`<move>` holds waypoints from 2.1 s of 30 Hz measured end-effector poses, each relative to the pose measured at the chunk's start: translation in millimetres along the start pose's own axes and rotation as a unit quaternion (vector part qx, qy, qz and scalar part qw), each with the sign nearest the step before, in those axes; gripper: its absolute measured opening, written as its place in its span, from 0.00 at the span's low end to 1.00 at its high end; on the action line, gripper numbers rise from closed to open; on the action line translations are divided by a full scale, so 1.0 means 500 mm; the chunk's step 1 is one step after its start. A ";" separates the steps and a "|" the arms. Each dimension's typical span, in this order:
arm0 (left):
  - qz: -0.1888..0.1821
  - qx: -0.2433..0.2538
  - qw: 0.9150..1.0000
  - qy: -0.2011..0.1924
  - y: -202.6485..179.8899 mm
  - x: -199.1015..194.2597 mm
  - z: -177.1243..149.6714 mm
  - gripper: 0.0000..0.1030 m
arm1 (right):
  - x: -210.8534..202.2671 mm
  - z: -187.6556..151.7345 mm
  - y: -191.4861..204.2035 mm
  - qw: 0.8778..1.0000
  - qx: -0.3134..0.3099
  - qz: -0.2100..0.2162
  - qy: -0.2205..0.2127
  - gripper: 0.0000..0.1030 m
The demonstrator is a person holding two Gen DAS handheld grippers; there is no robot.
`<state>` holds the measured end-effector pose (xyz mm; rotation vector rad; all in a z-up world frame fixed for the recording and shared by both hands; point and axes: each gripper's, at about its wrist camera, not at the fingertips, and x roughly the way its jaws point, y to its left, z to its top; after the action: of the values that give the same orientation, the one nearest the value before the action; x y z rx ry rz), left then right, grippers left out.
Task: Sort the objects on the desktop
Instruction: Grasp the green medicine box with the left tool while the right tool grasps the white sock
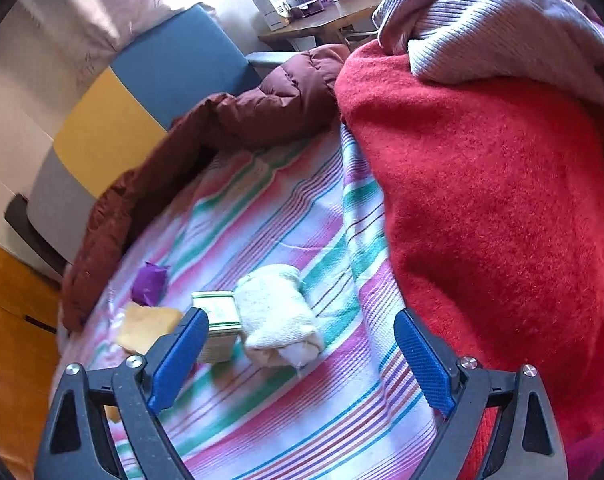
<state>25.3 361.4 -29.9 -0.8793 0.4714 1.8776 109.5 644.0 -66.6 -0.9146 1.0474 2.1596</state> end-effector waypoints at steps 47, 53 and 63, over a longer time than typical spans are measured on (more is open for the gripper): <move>-0.124 -0.012 0.990 0.062 -0.052 0.154 0.010 0.32 | 0.056 -0.004 0.038 0.997 -0.072 0.000 0.040 0.80; -0.108 -0.051 0.992 0.053 -0.022 0.066 -0.065 0.32 | 0.094 -0.011 0.073 0.990 -0.129 -0.022 0.045 0.80; -0.075 -0.103 0.991 0.038 0.036 0.005 -0.119 0.32 | 0.144 -0.037 0.102 0.975 -0.201 -0.068 0.070 0.53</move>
<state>30.8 316.1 -72.4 -1.0963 0.2522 1.7800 34.8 615.2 -108.3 -1.2983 0.5926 2.2557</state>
